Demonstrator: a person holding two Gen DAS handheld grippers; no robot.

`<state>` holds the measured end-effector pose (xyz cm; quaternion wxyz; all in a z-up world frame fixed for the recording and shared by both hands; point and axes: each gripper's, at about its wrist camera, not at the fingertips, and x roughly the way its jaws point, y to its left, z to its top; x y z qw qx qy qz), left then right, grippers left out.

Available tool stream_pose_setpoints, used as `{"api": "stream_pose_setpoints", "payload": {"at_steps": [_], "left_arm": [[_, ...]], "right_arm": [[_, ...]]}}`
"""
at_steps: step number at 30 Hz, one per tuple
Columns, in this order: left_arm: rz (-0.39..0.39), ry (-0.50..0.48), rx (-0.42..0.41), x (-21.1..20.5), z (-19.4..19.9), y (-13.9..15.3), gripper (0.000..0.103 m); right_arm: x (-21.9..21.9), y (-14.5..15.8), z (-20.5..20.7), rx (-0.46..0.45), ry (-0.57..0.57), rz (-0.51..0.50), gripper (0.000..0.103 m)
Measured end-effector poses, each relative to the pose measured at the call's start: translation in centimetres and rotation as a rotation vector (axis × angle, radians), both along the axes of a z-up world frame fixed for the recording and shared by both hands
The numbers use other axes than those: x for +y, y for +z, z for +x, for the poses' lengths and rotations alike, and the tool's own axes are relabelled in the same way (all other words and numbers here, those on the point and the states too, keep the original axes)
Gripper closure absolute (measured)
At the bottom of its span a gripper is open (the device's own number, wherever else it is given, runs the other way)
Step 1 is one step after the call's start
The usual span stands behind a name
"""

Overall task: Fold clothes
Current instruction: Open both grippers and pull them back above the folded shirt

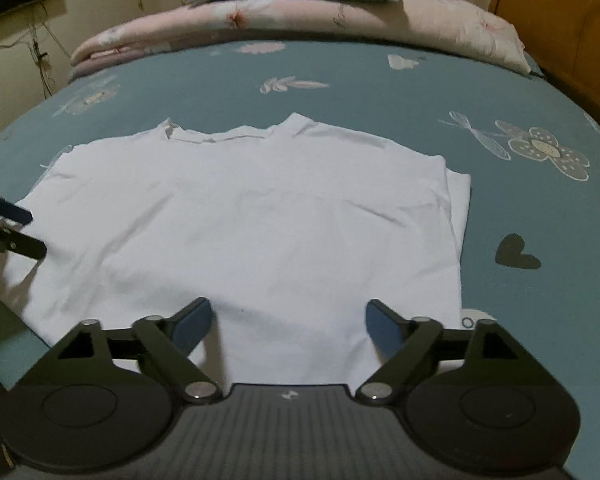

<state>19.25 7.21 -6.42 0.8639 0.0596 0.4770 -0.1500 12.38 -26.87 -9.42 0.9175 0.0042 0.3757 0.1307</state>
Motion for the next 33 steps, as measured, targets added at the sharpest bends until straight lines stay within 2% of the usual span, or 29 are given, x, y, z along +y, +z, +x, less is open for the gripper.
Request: {"api": "stream_pose_setpoints", "payload": {"at_steps": [4,6,9,11,14,17,20,22,27,33], "left_arm": [[-0.017,0.053,-0.004,1.3,0.1,0.0,0.014],[-0.022,0.077,-0.011,1.8,0.5,0.2,0.014],[-0.023,0.108,-0.04,2.0,2.8,1.2,0.012],[-0.053,0.133,-0.04,2.0,4.9,1.2,0.011],[-0.102,0.183,-0.009,2.4,7.9,-0.1,0.011],[-0.081,0.223,0.021,2.7,9.4,-2.0,0.011],[-0.079,0.22,0.023,2.8,9.3,-1.8,0.011],[-0.084,0.225,0.027,2.6,8.6,-0.6,0.011],[-0.102,0.186,0.06,2.2,5.0,1.0,0.011],[-0.141,0.256,0.121,4.2,2.1,-1.5,0.012]], "right_arm": [[-0.6,-0.8,-1.3,-0.099,-0.017,0.054,0.007],[-1.0,-1.1,-1.4,-0.118,-0.027,0.075,0.004],[-0.9,-0.8,-1.1,-0.151,-0.016,0.061,0.0],[-0.8,-0.9,-0.9,-0.143,-0.008,0.057,0.0],[-0.5,-1.0,-0.7,-0.138,0.001,0.03,0.0],[-0.3,-1.1,-0.7,-0.142,0.011,0.017,0.0],[-0.5,-1.2,-0.6,-0.14,0.006,0.026,0.0],[-0.6,-1.2,-0.6,-0.137,0.003,0.035,0.0],[-0.5,-1.2,-0.7,-0.138,0.003,0.03,0.0],[-0.7,-1.2,-0.9,-0.138,-0.015,0.047,0.0]]}}
